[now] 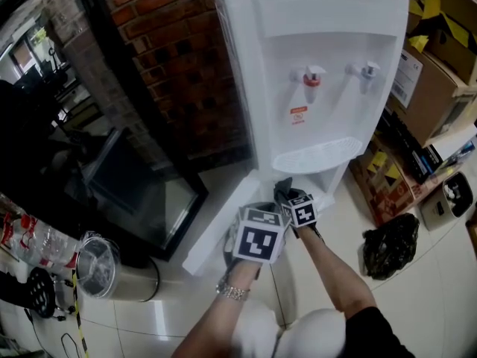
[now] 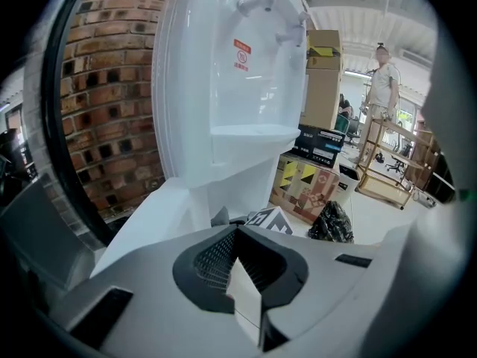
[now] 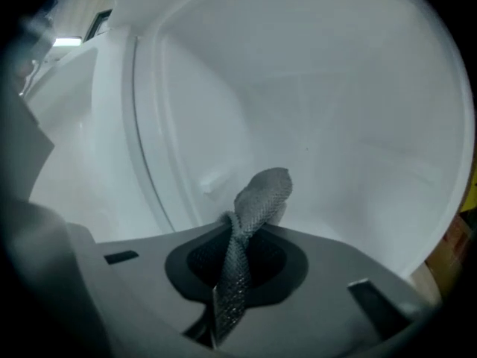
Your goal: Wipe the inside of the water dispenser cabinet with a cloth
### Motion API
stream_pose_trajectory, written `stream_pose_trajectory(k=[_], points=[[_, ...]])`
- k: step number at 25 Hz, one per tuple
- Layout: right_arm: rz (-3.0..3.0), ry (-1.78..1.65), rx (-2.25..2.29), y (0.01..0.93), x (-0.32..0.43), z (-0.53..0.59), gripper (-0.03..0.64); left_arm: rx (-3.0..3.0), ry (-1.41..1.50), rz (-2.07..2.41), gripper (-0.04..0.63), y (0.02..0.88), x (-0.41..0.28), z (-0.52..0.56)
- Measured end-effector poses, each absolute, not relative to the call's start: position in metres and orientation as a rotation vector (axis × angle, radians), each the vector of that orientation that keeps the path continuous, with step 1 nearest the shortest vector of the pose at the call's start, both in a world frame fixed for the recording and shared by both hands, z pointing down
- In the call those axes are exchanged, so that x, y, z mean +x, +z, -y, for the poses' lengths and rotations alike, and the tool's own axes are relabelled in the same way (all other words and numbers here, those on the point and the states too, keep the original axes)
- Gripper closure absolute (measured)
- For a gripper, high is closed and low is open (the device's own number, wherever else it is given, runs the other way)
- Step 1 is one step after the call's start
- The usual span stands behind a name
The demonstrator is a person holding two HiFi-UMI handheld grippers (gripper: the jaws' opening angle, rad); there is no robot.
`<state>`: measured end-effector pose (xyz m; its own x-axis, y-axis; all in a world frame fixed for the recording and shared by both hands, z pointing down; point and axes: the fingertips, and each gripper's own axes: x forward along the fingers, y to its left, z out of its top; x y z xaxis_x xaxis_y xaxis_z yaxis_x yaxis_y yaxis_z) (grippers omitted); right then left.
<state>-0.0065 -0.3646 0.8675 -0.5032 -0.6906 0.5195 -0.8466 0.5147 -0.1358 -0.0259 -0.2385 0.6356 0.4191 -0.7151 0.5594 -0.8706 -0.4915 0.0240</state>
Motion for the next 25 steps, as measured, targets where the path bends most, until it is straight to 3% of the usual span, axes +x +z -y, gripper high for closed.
stream_pose_trajectory(k=[12, 17, 25], points=[[2.002, 0.564, 1.656, 0.875, 0.133, 0.375, 0.583, 2.388, 0.694, 1.333, 0.594, 0.636, -0.017, 0.238], [2.061, 0.496, 1.641, 0.857, 0.111, 0.380, 0.583, 2.386, 0.705, 1.330, 0.594, 0.639, -0.018, 0.241], [2.348, 0.487, 1.365, 0.852, 0.008, 0.376, 0.584, 2.388, 0.708, 1.323, 0.594, 0.641, -0.017, 0.242]])
